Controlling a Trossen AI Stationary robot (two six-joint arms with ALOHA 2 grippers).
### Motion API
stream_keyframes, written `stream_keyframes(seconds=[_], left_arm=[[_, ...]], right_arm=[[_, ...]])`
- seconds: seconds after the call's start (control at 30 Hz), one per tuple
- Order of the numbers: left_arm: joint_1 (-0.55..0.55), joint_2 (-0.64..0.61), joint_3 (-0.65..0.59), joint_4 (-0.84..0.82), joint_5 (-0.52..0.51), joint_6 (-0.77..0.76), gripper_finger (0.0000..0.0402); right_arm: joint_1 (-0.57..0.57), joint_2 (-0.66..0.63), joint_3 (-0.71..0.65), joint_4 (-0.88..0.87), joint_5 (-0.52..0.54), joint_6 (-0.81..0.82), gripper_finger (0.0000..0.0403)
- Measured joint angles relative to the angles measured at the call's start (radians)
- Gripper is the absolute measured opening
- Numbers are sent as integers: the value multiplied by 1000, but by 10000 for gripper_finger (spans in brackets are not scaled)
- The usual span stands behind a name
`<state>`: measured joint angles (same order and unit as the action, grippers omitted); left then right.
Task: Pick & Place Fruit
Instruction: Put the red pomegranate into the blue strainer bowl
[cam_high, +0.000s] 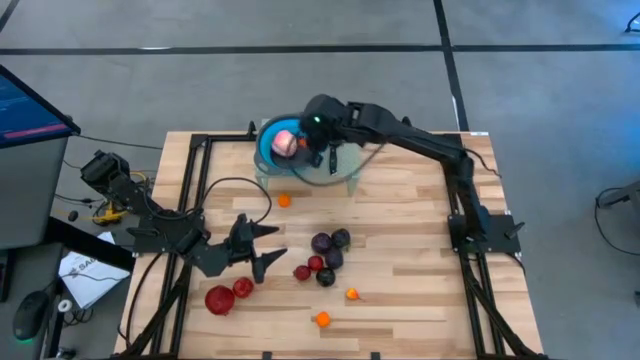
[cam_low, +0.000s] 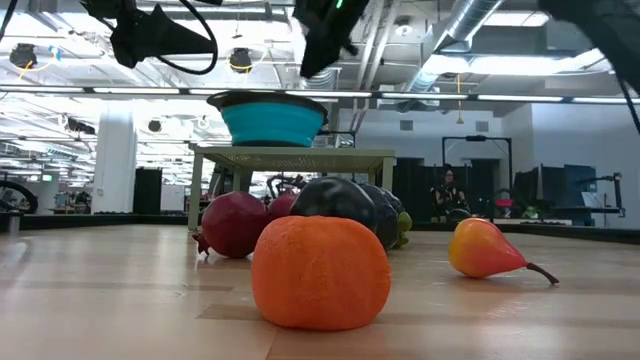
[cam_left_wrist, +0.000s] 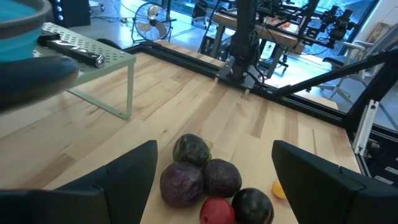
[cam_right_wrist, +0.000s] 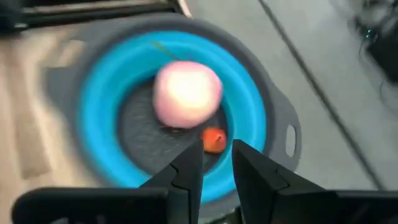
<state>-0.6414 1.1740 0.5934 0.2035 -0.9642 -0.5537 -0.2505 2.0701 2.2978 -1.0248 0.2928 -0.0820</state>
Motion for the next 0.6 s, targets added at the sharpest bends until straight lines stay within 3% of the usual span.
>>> stream_keyframes(seconds=[0.23, 0.4, 0.6], left_arm=[[-14, 0, 0, 0, 0, 0, 309], [-20, 0, 0, 0, 0, 2, 309], [-19, 0, 0, 0, 14, 31, 309]], right_arm=[[189, -218, -191, -17, 26, -77, 64], [311, -397, -503, 55, 25, -67, 63], [407, -610, -934, 267, 23, 79, 63]])
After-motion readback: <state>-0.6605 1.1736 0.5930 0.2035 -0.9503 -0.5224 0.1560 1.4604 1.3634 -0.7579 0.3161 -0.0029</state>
